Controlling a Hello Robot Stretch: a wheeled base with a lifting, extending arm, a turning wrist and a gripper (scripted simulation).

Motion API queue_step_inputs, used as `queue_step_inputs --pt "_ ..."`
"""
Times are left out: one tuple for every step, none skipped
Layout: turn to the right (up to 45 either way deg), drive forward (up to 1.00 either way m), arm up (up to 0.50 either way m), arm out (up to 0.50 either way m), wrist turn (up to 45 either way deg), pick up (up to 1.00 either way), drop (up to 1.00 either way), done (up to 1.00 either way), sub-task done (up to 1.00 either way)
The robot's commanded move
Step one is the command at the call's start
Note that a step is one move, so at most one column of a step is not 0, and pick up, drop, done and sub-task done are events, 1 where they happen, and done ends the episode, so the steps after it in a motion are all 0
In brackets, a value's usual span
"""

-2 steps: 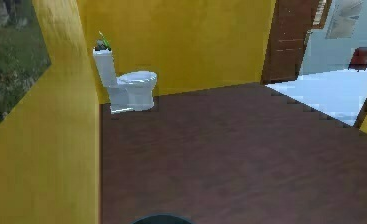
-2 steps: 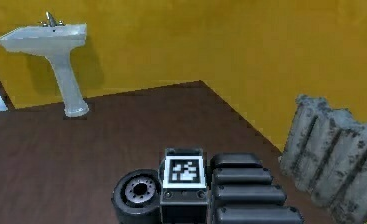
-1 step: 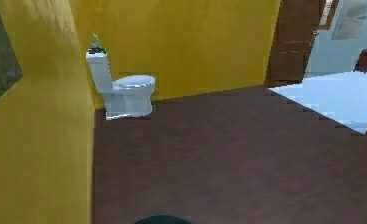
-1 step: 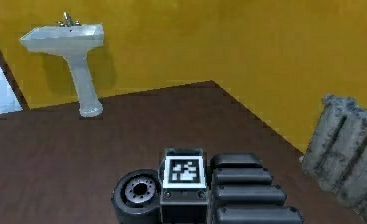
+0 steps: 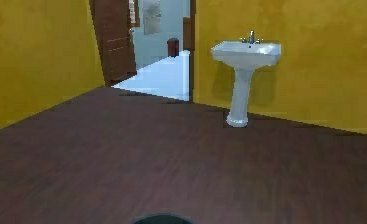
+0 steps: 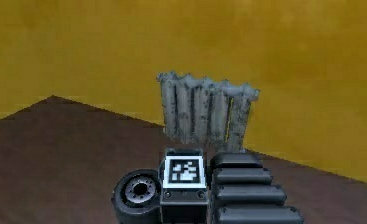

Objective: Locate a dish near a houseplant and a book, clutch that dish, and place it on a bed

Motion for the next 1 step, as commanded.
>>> queue_step_inputs --pt "24.0 0.0 0.0 0.0 0.0 0.0 0.0 0.0 0.0"
